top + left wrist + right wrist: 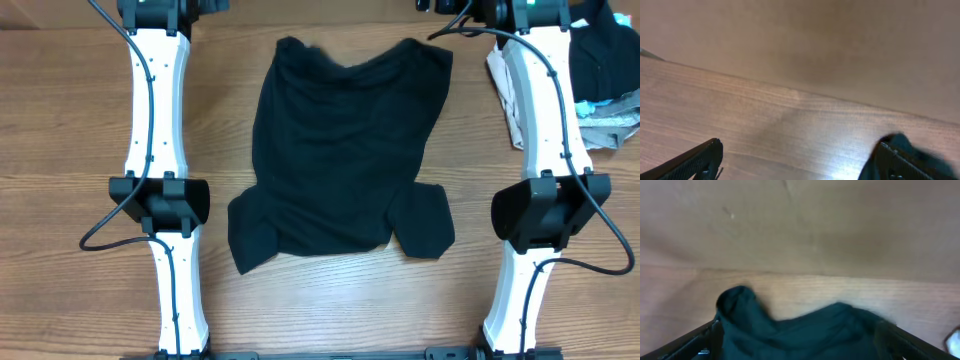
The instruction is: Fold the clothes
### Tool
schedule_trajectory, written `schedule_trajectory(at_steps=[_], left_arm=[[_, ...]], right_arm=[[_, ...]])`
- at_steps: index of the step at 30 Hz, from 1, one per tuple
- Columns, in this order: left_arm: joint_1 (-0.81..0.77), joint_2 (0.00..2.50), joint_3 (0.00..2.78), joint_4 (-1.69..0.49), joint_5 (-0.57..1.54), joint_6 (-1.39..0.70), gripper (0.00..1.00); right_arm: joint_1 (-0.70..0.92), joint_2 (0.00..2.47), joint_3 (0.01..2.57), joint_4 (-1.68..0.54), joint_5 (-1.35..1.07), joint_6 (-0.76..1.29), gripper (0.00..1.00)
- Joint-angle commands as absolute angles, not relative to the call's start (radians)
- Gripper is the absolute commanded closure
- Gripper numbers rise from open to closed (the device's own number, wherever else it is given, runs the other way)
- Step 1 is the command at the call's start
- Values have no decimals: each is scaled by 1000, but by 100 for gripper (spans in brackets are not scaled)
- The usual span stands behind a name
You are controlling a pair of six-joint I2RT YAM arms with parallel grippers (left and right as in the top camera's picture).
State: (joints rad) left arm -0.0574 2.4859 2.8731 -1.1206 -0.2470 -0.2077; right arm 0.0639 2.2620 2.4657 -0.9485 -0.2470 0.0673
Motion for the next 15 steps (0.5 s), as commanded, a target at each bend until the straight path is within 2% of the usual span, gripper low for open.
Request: schedule_trajectory(at_steps=[1,6,9,15], left_arm=[[-66,2460,2883,-1165,-223,-220,0],[-67,2445,2883,-1291,-31,-168,0],[-81,2457,2882,-1282,106,-49,0],[-141,2523,2848,-1162,124,146,0]], right_arm=[[60,2210,2489,-1023,-237,82,0],[60,2194,2489,-1218,-237,82,0],[61,2196,2488,-1308,-241,82,0],[61,2196,2487,-1372,-241,82,0]])
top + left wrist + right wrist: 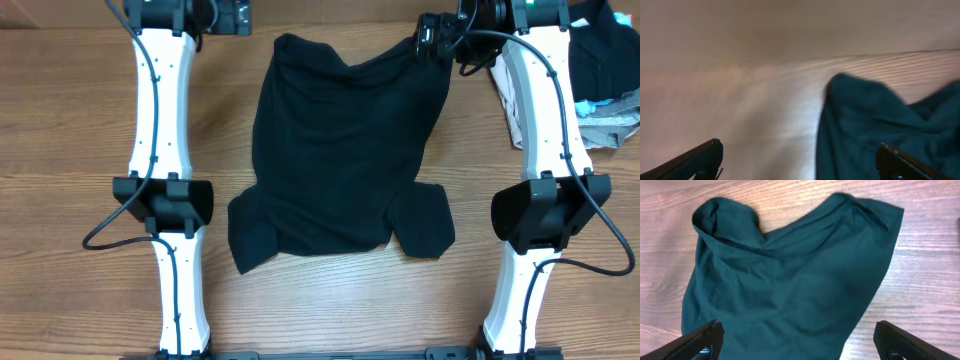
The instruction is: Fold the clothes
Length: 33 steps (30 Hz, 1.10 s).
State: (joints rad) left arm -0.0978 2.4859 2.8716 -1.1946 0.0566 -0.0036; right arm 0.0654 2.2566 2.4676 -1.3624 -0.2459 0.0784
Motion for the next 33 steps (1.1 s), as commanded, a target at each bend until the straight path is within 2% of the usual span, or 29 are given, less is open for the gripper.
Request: schedule_trajectory(at_steps=[1,9,15,19,23,25,28,30,33], left_arm=[[-150,2541,2840,-1137,124,179,0],[-205,2712,2834,-1001,124,349,1],[-210,2794,2834,-966,124,276,4],[-210,2829,2834,-959,124,208,10],[-210,2842,2834,-958,122,193,26],[-210,2842,2834,-947,116,170,44],[-210,2842,2834,-928,108,124,66],[-210,2842,2834,-927,109,122,71],[-212,2842,2834,-923,109,122,69]], right_arm=[[61,2196,2487,-1381,-241,82,0],[61,2203,2486,-1436,-240,78,0],[61,2204,2486,-1446,-237,78,0],[61,2205,2486,-1446,-237,78,0],[61,2213,2486,-1447,-237,78,0],[61,2219,2486,-1448,-237,78,0],[61,2229,2477,-1444,-237,78,0],[61,2229,2469,-1442,-237,78,0],[61,2230,2465,-1444,-237,78,0]])
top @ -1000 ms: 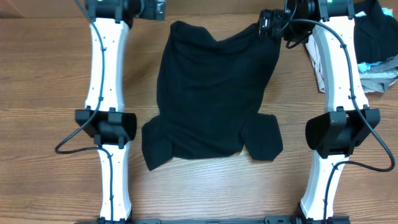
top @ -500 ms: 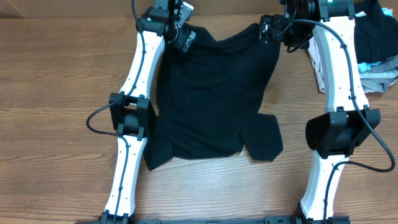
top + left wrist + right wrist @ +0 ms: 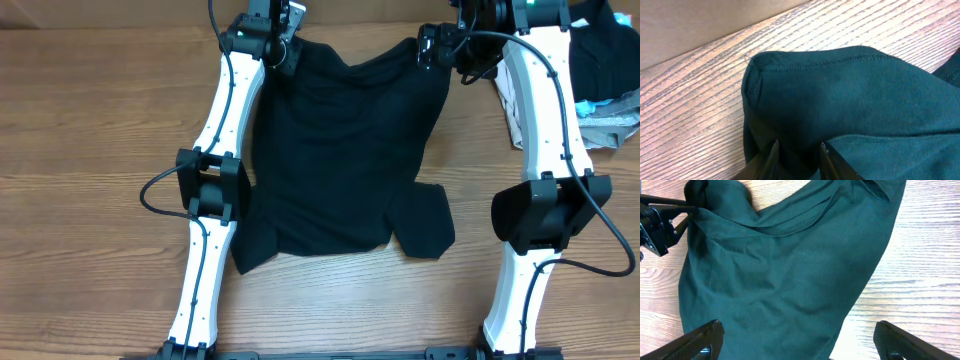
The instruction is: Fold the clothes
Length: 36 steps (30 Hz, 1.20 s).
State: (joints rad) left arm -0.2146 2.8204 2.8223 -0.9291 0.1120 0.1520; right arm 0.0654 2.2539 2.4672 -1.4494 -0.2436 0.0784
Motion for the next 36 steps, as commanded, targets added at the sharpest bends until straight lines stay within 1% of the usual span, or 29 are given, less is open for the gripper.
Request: schedule_trajectory(at_steps=[1,3,4,5,8,20,25,32,34,35,36], left_arm=[[-212,2842,2834,-923,109,122,69],[-212,2842,2834,-921,109,123,79],[-212,2842,2834,-921,109,123,88],[-212,2842,2834,-922,108,123,95],[-212,2842,2835,-921,102,121,96],[-144,2759,2936,-894,-53,-25,96],[-110,2747,2990,-867,-116,-31,96],[-82,2747,2992,-864,-115,-37,96],[-80,2747,2992,-864,-115,-38,71],[-79,2747,2992,-866,-115,-39,46],[-79,2747,2992,-871,-115,-42,32]], right_arm=[[61,2230,2465,-1444,-237,78,0],[61,2230,2465,-1443,-237,78,0],[61,2230,2465,-1443,-237,78,0],[61,2230,2465,-1443,-237,78,0],[61,2230,2465,-1444,-237,78,0],[61,2230,2465,-1445,-237,78,0],[61,2230,2465,-1445,-237,78,0],[61,2230,2465,-1439,-237,78,0],[61,2230,2465,-1438,-237,78,0],[61,2230,2465,-1439,-237,78,0],[61,2230,2465,-1440,-237,78,0]])
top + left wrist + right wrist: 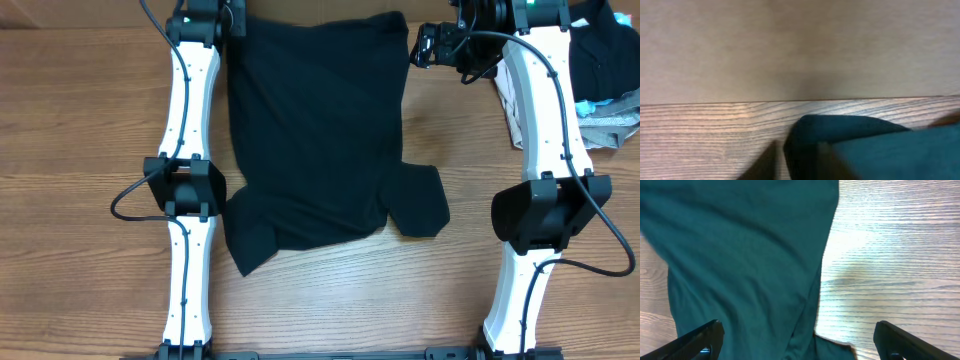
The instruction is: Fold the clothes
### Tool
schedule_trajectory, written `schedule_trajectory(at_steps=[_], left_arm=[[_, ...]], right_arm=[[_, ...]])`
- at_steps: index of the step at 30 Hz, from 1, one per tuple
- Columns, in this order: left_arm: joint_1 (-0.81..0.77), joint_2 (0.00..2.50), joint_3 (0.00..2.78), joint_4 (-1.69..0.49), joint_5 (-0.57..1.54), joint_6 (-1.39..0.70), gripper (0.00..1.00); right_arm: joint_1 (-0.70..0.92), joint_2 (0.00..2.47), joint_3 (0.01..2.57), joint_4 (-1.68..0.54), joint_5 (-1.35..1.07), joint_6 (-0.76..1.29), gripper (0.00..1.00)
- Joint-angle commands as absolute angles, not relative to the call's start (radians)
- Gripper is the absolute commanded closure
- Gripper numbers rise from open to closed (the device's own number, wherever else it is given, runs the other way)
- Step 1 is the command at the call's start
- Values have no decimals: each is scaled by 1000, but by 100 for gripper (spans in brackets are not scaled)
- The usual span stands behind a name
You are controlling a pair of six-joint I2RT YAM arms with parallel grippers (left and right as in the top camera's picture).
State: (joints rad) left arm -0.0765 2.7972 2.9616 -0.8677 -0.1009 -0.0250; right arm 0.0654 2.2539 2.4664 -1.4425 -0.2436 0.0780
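A dark teal T-shirt (310, 140) lies spread on the wooden table, hem at the far side and sleeves toward the near edge. My left gripper (228, 20) is at the shirt's far left corner and shut on it; in the left wrist view the corner (850, 135) sits between the blurred fingers of that gripper (799, 162). My right gripper (425, 45) hovers open just off the shirt's far right corner. In the right wrist view its gripper (800, 345) stands wide over the shirt's right edge (740, 255), holding nothing.
A heap of other clothes lies at the far right: a dark garment (605, 50), a grey one (605, 120) and a pale one (505, 90) beside the right arm. Bare table (80, 150) shows to the left and right of the shirt.
My left gripper has moved left and farther back with the shirt's corner in it. The far hem, rumpled before, now lies straight, and the shirt sits farther left. The right gripper stays open.
Both grippers were open at the far edge with the hem rumpled. Then they stood beside the shirt's two far corners. Then the left gripper was shut on the far left corner, and now that corner is drawn out to the left.
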Motion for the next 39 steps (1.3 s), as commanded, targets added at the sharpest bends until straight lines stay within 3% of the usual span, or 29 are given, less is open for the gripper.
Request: schedule_trajectory(at_steps=[1,3,14,19,25,34,39], left_arm=[[-79,2747,2993,-881,-116,-47,18],[-79,2745,2995,-907,-115,-65,0],[-79,2546,3002,-1301,11,-153,0],[-85,2408,3002,-1478,126,-188,0],[-118,2278,3002,-1690,69,-187,0],[-136,2072,2971,-1690,178,-216,0],[-177,1916,2871,-1690,177,-213,0]], right_arm=[[61,2230,2465,-1442,-237,78,0],[61,2230,2465,-1445,-237,78,0],[62,2176,2465,-1513,-253,113,0],[60,2032,2465,-1598,-255,126,0],[49,1802,2465,-1668,-109,235,0],[49,1581,2447,-1694,-106,318,0],[49,1430,2268,-1694,-105,349,0]])
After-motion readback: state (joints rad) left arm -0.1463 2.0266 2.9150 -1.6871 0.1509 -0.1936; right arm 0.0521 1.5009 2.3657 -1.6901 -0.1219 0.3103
